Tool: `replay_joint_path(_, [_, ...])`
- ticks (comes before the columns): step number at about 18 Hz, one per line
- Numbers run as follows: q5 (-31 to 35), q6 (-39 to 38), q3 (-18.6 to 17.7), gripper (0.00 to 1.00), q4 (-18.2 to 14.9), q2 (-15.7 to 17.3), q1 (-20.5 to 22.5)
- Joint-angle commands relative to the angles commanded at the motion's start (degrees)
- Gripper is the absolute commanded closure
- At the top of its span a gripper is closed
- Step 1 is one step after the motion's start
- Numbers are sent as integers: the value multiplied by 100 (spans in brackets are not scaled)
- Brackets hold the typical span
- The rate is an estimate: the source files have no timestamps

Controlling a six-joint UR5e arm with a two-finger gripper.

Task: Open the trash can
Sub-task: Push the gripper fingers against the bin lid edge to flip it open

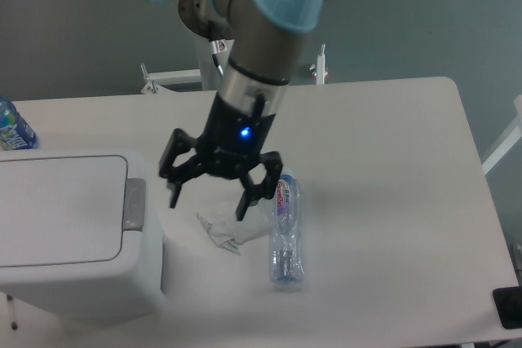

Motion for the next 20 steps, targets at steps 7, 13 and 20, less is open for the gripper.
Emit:
replay_joint_path(7, [0, 9, -140, 0, 18, 0, -79])
replay_joint_path(13, [26, 9, -158, 0, 35, 0, -132])
replay_joint_path(20, [26, 35, -149, 0, 44, -26, -132])
